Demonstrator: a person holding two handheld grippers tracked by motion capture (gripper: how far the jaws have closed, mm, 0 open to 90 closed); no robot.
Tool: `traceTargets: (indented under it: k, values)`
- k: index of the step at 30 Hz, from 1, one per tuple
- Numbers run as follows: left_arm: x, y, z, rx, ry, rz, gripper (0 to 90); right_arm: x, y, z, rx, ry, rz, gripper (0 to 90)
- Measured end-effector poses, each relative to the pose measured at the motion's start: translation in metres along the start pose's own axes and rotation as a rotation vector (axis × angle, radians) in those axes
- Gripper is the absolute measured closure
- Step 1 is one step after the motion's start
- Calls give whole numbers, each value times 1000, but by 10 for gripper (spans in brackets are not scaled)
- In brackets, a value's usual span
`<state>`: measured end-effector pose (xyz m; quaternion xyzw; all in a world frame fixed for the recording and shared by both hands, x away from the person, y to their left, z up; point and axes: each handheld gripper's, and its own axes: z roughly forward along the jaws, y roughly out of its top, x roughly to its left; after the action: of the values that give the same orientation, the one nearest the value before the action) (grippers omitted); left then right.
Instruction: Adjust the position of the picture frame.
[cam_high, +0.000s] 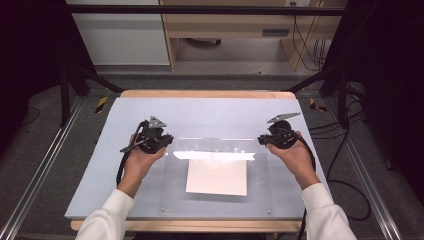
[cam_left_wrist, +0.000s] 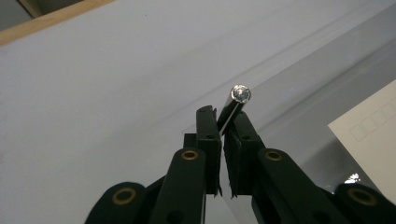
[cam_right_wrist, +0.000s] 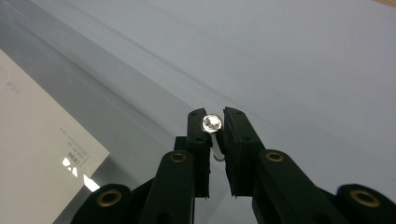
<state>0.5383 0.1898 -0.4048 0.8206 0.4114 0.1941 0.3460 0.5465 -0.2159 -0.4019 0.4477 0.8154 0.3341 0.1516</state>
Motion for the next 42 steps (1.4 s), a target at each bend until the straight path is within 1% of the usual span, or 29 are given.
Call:
traceTargets:
  k: [1, 7, 14, 17, 20, 22, 26, 28, 32, 37, 40, 42]
  values:
    - [1, -1, 1, 5, 1, -2, 841, 0, -1, 3, 0, 3, 6, 814]
    - [4, -7, 4, 18, -1, -2, 838, 2, -4, 15, 18, 10, 9, 814]
    - [8, -9, 6, 14, 0, -10, 837, 2, -2, 21, 24, 11, 20, 813]
    - [11, -8, 9, 9, -1, -19, 837, 1, 1, 23, 26, 8, 14, 812]
    - [16, -7, 12, 11, 1, -20, 837, 0, 5, 26, 30, 7, 16, 812]
    - [19, -6, 15, 8, 3, -32, 837, 0, 7, 29, 32, 6, 12, 812]
    - [25, -4, 22, 14, 5, -37, 837, -3, 13, 36, 35, 6, 11, 811]
    - [26, -3, 23, 16, 6, -38, 837, -5, 15, 38, 40, 6, 12, 810]
    - [29, -2, 31, 29, 4, -41, 838, -10, 17, 45, 41, 3, 15, 811]
    - [31, -4, 39, 34, -5, -58, 837, -12, 15, 52, 53, 0, 30, 814]
    - [31, -5, 42, 42, -2, -54, 839, -13, 12, 55, 43, -2, 34, 817]
    - [31, -5, 44, 46, 1, -55, 840, -13, 11, 56, 51, -7, 32, 820]
